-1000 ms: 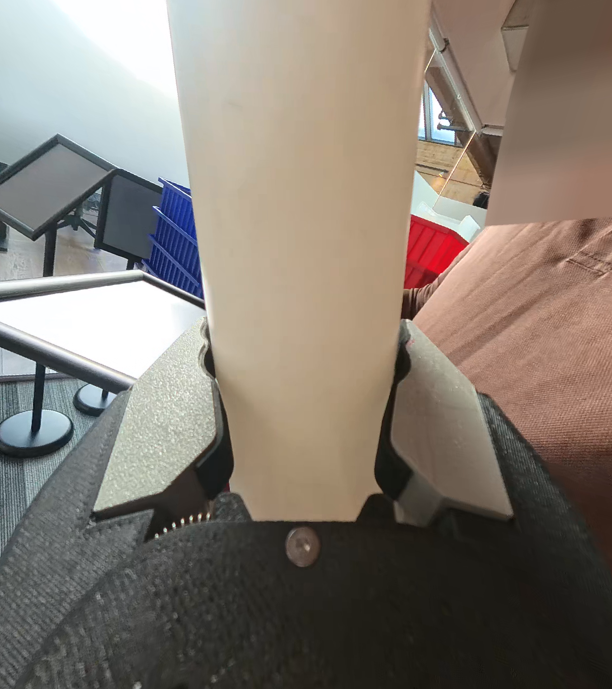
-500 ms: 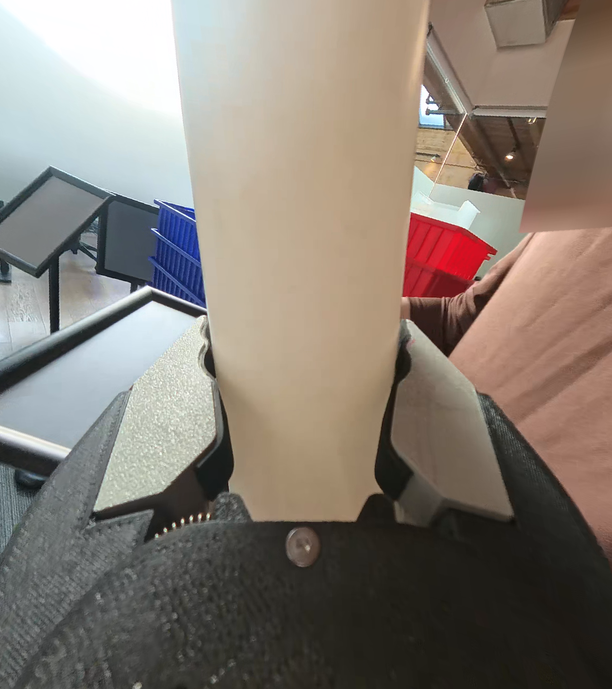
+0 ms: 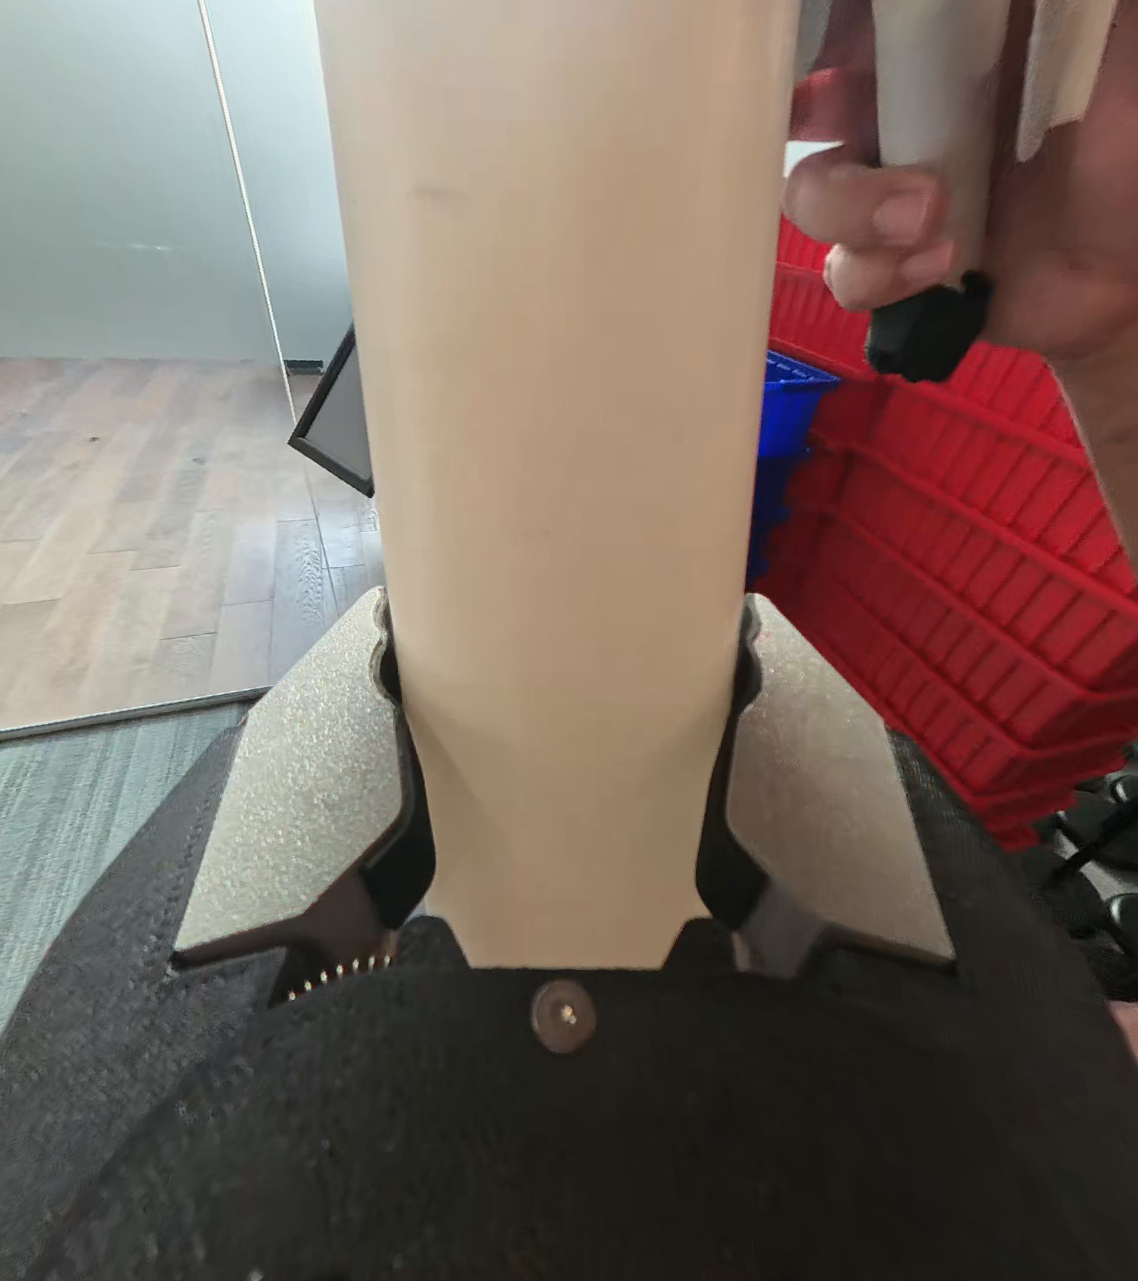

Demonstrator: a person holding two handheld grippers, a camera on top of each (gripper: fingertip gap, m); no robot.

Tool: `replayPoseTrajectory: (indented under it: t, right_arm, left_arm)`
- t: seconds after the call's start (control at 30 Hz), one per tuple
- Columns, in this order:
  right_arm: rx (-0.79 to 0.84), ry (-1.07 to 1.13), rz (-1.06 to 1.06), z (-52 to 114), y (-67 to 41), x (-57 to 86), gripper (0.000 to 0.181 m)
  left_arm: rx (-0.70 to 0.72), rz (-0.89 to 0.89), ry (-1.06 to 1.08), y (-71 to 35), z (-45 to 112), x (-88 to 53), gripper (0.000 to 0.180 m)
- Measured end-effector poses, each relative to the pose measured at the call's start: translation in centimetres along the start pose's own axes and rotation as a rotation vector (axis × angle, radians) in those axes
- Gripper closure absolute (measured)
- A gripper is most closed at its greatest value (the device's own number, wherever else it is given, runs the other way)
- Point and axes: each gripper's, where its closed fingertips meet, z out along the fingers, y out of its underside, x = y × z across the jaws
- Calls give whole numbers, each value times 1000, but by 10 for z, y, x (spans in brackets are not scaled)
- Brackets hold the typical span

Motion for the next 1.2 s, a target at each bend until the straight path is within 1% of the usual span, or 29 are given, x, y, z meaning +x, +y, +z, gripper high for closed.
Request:
replayPoseTrajectory:
  t: [0.03,0.07,0.1,0.17,0.2,0.27,0.33,0.37,0.43,0.53,0.6,0.63,0.67,0.7,0.73,0.8,0.9,0.93,0.97,1.0,1.03,1.1,1.13,1.17,1.2]
  right_arm:
    - [-32,-2,-1,9,0,1,79]
    - [-55,-29,-1,17,1,-1,88]
    - [-68,-87,3,23,2,-7,102]
    - [-79,-205,7,28,1,-19,104]
    - [-82,-254,-8,28,1,-23,104]
    - [-79,-411,-58,26,0,-41,104]
    - [-75,-573,-102,20,1,-58,104]
    - [-69,-625,-126,19,2,-62,103]
    - [-77,-626,-86,20,2,-53,103]
    - [-93,-394,-11,26,2,-16,102]
    - [-76,-274,-16,25,1,-3,94]
    - [-73,-241,-18,25,0,-1,96]
    - [-73,-228,-22,25,0,0,107]
    - [-72,-254,-30,24,0,-5,107]
    - [-66,-297,-41,22,-2,-12,107]
    - [-46,-413,-82,12,-6,-29,107]
    - [-22,-631,-127,-7,-6,-56,107]
    - [-10,-681,-146,-12,-4,-62,107]
    - [-2,-695,-146,-14,-4,-63,107]
    - [-3,-683,-125,-13,-3,-61,108]
    - [-13,-647,-94,-10,-3,-55,107]
    - [-45,-469,-26,3,0,-30,106]
    - [-66,-366,-6,8,4,-15,100]
    - [-87,-284,3,12,8,-5,98]
    - [-94,-230,8,13,10,2,102]
  left_arm:
    - [-10,28,-9,0,0,1,83]
    - [-20,57,-17,0,0,2,83]
    - [-34,64,-8,2,-1,4,83]
    - [-9,31,68,0,-6,10,83]
    - [9,-3,144,-1,-10,17,82]
    - [46,-139,434,-6,-23,45,83]
    - [54,-245,665,-9,-36,68,82]
    - [56,-256,688,-9,-36,71,82]
    - [31,-224,554,-4,-22,58,82]
    - [4,-153,228,1,-7,17,83]
    - [-34,-83,76,6,-2,0,83]
    - [-57,-32,29,8,1,-3,83]
    - [-84,0,11,10,4,-1,82]
    - [-92,-4,42,10,7,5,82]
    - [-68,-28,121,7,8,15,82]
    - [20,-96,377,-4,0,46,82]
    - [67,-211,740,-16,-26,83,83]
    - [69,-256,833,-18,-34,89,83]
    - [69,-288,871,-19,-36,92,83]
    - [70,-291,847,-17,-33,90,83]
    - [60,-277,764,-14,-25,83,83]
    - [7,-237,483,-3,-4,55,83]
    - [-30,-198,341,2,2,40,83]
    - [-59,-140,223,6,5,28,83]
    - [-82,-74,110,8,6,16,83]
